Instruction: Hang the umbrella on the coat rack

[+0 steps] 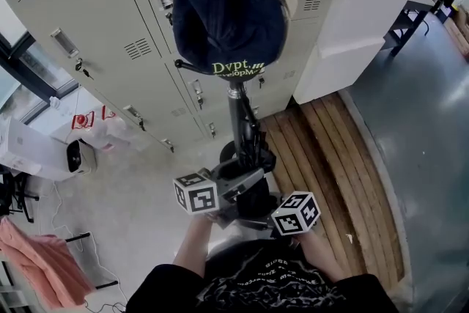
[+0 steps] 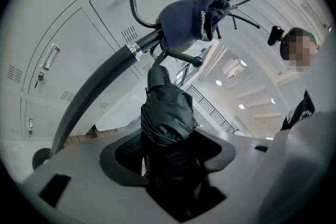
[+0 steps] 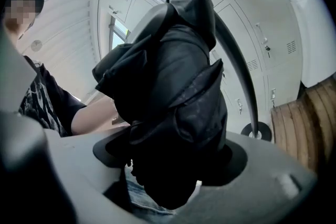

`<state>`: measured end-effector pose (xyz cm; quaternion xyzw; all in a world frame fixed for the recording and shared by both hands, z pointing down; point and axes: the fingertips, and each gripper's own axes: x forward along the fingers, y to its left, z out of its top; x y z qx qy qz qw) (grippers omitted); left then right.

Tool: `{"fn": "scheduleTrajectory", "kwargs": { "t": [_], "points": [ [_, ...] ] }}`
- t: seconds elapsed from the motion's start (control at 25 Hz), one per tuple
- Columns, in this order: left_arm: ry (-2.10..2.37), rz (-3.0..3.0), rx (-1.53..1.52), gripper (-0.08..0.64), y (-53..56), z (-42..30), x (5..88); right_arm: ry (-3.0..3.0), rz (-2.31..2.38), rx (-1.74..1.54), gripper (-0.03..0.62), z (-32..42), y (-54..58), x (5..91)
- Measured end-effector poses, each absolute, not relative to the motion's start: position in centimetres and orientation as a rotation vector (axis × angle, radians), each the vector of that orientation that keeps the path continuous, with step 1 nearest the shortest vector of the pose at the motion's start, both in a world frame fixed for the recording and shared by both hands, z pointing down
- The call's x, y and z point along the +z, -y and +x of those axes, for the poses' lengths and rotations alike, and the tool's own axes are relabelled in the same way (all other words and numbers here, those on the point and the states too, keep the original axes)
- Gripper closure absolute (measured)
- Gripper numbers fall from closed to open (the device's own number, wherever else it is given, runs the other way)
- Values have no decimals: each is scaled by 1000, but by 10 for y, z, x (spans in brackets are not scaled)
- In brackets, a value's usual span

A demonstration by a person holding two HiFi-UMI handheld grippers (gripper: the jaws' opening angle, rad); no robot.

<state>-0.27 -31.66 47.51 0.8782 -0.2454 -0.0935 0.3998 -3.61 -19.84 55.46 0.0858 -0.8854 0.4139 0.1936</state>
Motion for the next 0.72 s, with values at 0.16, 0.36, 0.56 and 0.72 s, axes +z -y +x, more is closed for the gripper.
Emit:
{"fn": "scheduleTrajectory", "kwargs": {
  "t": [0.16,0.36,0.56,0.72],
  "points": [
    [652,2266,-187,295,312,0,485,2435,319,1154,208,-28,198,573],
    [720,2318,-117,296,315,0,492,2380,411,1187,195,-14,200,590],
    [870,2379,-59,297,322,-13,504,2301,497,1339,195,10,193,606],
    [934,2422,-2,297,326,-13,514,2260,566,1384,195,20,191,616]
  ]
}}
